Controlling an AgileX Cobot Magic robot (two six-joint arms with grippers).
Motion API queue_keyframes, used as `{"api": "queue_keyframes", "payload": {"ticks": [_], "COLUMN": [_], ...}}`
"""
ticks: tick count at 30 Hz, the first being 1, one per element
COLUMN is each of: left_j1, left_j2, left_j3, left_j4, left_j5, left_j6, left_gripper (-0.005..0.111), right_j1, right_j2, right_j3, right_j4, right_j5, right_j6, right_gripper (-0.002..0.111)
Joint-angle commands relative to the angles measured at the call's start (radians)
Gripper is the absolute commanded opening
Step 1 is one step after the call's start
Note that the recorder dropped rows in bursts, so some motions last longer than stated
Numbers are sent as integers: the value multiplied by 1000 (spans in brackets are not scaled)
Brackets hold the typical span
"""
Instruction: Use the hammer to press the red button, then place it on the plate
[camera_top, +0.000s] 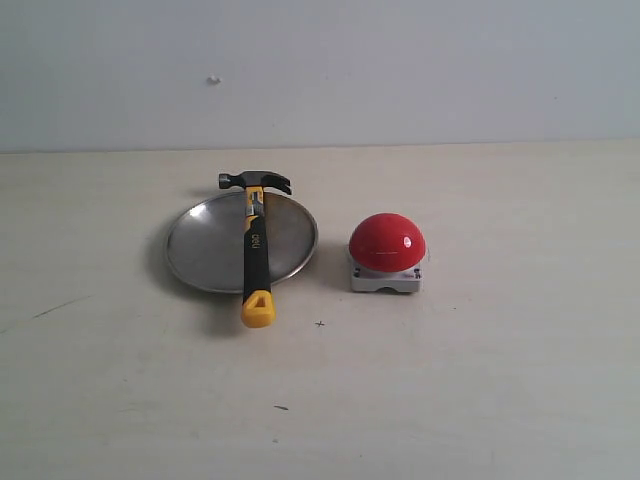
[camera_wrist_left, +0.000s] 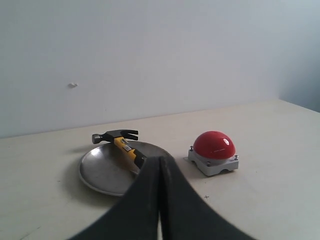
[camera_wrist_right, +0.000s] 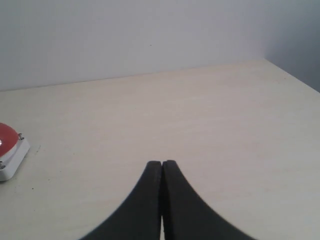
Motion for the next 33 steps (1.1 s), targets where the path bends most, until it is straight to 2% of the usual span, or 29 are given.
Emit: {"api": "queue_keyframes", "payload": {"ticks": [1,5,8,10,18,20,25,27,30,33], "left_j1": [1,-5,-79,-103,-102,-58,165,227,292,316], "left_j2": [-5,-5,-5,-5,-5,-5,-5,-5,-5,-5], "left_j3": [2,2,2,2,2,2,2,2,2,2], "left_j4": [-8,-8,-8,-8,69,80,78,78,72,72], "left_j5": [-4,-6,-6,1,4,6,47,48,61,63], "left_j6": [1,1,1,1,28,28,-16,-38,-38,-38], "left_gripper": [0,0,0,0,0,0,0,0,0,0], "right_j1": [-5,-5,-5,-5,-5,-5,-5,-5,-5,-5], "right_j2": [-6,-6,-6,-6,-6,-6,-6,-6,-6,-6], "right_j3": [5,5,5,5,5,5,5,5,5,5], "right_j4": [-4,-4,-2,-2,-2,-2,-2,-2,-2,-2], "right_j5": [-8,-8,-8,-8,-8,-8,-8,-8,-8,-8], "right_j6": [-8,-8,-6,-6,-6,-6,-6,-6,-9,-9], "right_gripper": [0,0,0,0,0,0,0,0,0,0]}}
